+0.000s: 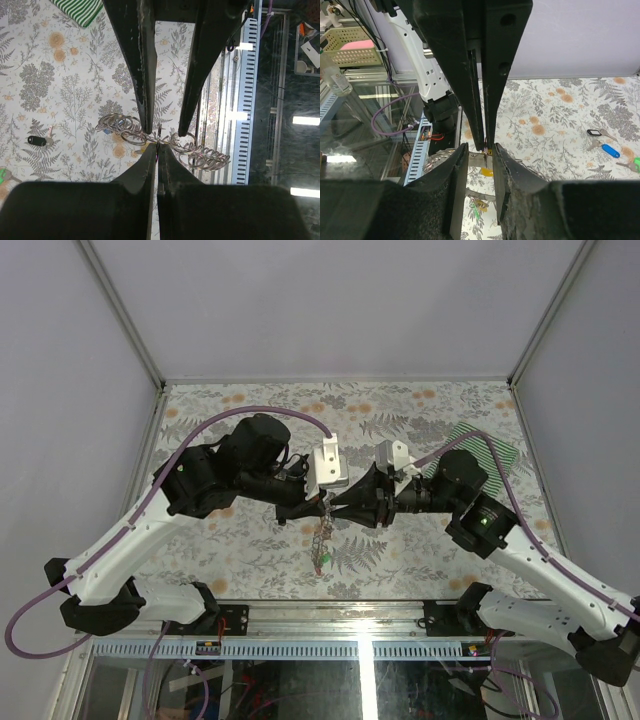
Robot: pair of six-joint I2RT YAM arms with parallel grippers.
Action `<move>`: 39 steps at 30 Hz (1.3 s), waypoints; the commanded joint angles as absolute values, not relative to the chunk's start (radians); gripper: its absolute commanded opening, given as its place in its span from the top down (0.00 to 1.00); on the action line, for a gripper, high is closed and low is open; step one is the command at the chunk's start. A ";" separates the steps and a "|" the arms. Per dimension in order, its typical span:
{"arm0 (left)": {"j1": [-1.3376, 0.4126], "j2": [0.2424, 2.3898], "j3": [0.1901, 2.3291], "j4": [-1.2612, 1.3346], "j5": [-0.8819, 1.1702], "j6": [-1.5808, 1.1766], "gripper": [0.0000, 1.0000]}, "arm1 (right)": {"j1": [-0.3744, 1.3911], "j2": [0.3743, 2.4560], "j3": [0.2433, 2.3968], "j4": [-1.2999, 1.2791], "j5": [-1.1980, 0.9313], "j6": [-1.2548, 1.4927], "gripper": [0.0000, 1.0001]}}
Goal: Put the keys on the keyring
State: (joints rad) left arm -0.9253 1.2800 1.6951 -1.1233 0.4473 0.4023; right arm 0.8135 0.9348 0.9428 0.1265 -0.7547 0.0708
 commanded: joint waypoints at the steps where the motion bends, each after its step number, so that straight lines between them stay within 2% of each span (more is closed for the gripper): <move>1: -0.931 1.276 1.742 -1.101 0.447 0.416 1.00 | 0.816 0.949 0.939 0.189 -0.777 0.074 0.68; 7: -0.933 1.275 1.742 -1.101 0.449 0.417 1.00 | 0.815 0.958 0.934 0.178 -0.765 0.062 0.68; 17: -0.934 1.275 1.740 -1.096 0.458 0.411 1.00 | 0.816 0.973 0.938 0.182 -0.774 0.061 0.75; 21: -0.934 1.273 1.737 -1.091 0.459 0.410 1.00 | 0.816 0.974 0.937 0.187 -0.775 0.065 0.82; 25: -0.934 1.260 1.728 -1.076 0.456 0.403 1.00 | 0.816 0.972 0.940 0.181 -0.773 0.067 1.00; 28: -0.933 1.232 1.700 -1.039 0.458 0.392 0.99 | 0.816 0.956 0.941 0.177 -0.762 0.065 1.00; 31: -0.933 1.182 1.648 -0.974 0.464 0.374 0.87 | 0.815 0.921 0.935 0.190 -0.739 0.065 1.00; 34: -0.933 1.118 1.573 -0.867 0.480 0.344 0.80 | 0.816 0.889 0.944 0.202 -0.730 0.074 1.00; 39: -0.933 0.980 1.388 -0.615 0.498 0.252 0.78 | 0.816 0.861 0.963 0.221 -0.750 0.093 1.00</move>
